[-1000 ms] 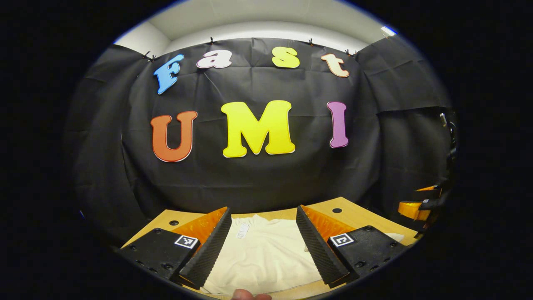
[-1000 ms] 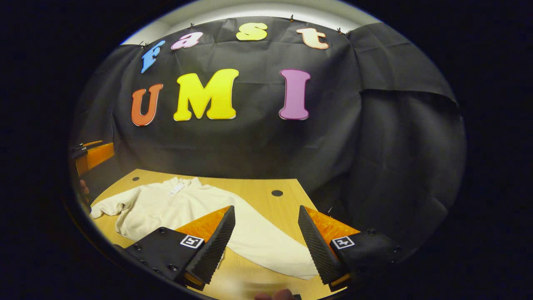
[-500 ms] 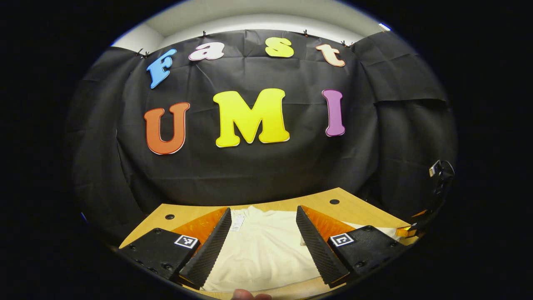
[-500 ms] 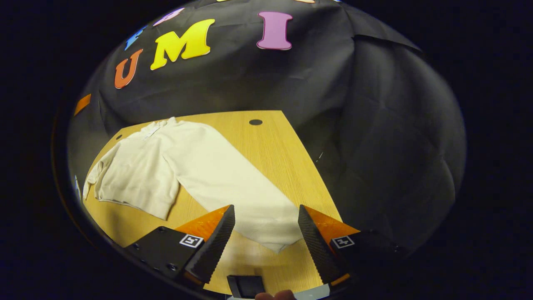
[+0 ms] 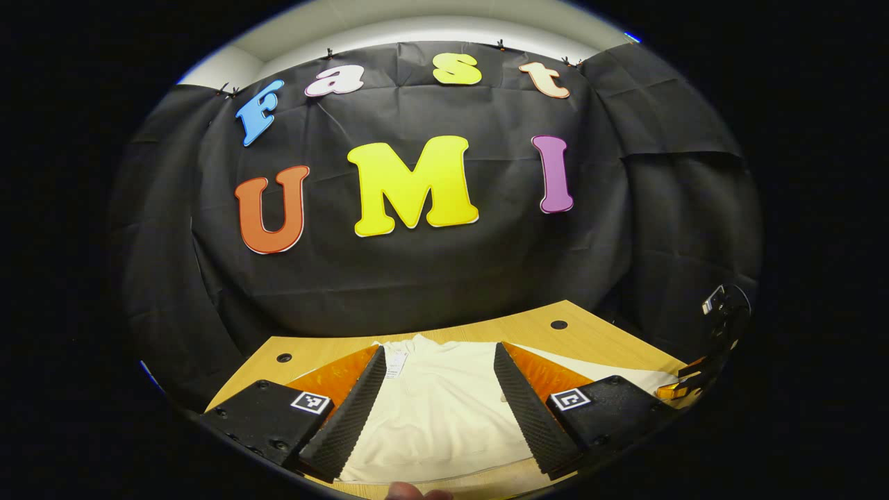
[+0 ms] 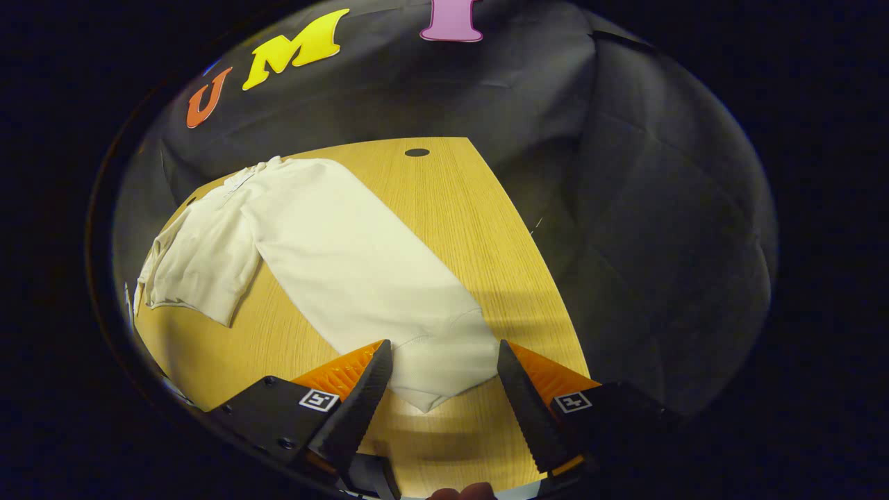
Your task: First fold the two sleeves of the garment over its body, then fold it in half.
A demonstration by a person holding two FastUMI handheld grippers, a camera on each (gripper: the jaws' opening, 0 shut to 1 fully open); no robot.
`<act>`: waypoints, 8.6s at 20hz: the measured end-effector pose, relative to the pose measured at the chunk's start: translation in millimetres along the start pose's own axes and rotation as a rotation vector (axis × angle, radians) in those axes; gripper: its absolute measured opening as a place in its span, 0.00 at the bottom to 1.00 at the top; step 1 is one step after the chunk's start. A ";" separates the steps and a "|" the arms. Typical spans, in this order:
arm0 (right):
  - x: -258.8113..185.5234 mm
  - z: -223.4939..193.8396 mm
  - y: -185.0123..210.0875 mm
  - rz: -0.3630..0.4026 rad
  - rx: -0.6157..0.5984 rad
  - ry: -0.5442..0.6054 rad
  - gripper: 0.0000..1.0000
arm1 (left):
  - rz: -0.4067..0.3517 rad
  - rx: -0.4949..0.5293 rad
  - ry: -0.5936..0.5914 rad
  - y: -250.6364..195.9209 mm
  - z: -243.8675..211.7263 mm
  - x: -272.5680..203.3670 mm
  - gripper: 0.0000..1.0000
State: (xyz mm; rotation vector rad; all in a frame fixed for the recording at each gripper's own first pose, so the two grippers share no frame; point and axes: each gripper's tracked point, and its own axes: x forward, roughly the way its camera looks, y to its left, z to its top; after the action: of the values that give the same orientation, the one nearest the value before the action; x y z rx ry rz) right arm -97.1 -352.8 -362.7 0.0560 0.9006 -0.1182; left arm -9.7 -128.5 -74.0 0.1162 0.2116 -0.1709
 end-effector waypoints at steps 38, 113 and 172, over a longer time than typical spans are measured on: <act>-98.4 247.6 153.8 0.253 -0.017 -0.211 0.01 | 0.216 -0.136 -0.034 120.0 -15.9 -31.2 0.99; -107.8 210.2 521.6 0.515 -0.460 -0.293 0.98 | 0.488 -0.253 0.308 414.2 -317.3 -174.2 1.00; -220.0 224.5 255.6 0.281 0.010 -0.509 0.98 | -0.094 -0.223 0.017 264.6 10.3 38.2 0.05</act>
State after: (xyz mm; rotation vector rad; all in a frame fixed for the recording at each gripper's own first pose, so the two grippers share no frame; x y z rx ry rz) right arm -25.5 -103.9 -51.2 0.1533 0.3775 0.1227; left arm 76.9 123.2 -46.8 -0.1147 0.2519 -0.2389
